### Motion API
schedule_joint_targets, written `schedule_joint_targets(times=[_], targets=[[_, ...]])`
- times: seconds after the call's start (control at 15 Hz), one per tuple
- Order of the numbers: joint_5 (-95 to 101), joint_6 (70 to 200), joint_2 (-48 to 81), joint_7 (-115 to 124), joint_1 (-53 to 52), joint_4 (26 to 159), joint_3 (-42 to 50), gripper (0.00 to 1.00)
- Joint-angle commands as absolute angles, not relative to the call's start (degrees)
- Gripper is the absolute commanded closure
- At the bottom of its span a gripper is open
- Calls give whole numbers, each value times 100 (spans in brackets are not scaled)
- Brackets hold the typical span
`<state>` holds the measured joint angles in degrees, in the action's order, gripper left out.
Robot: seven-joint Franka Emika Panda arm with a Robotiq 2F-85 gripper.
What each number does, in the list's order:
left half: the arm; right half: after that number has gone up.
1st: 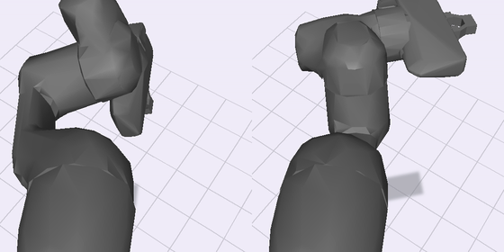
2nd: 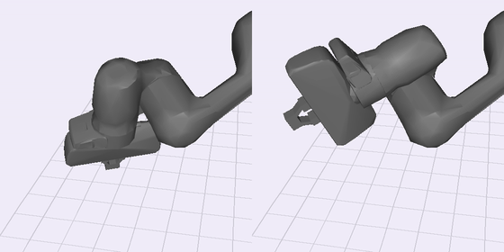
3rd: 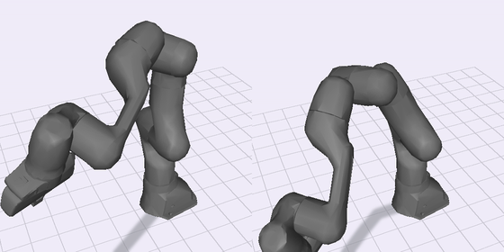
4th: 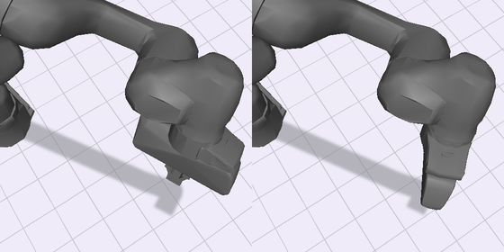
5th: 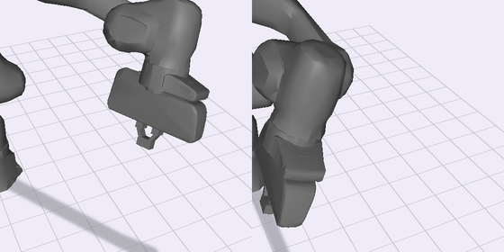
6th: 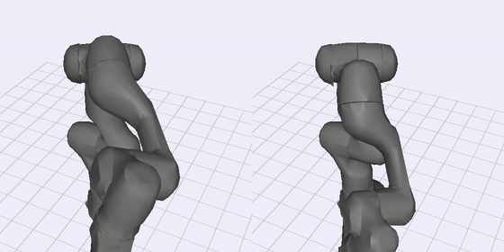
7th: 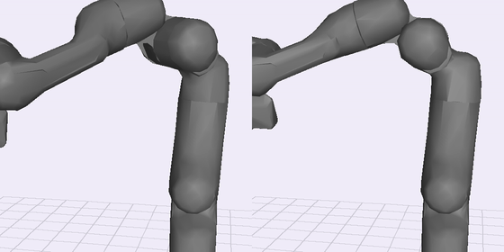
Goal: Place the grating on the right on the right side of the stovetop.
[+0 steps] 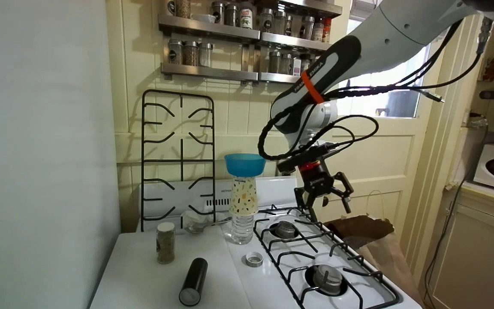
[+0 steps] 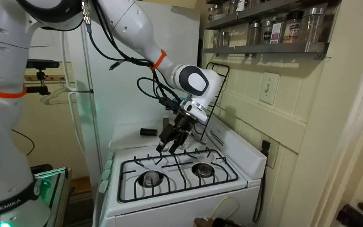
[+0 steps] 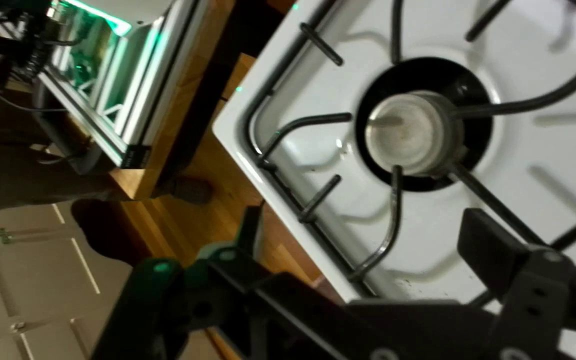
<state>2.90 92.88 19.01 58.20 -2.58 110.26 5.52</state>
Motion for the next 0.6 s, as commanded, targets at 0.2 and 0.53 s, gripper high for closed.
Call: schedule_joint_targets(times=[0.2,0.53], targets=[[1876,9184,69,5653,-340,12867,448,0],[2239,8897,-347,5692,-203,13101,45,0]])
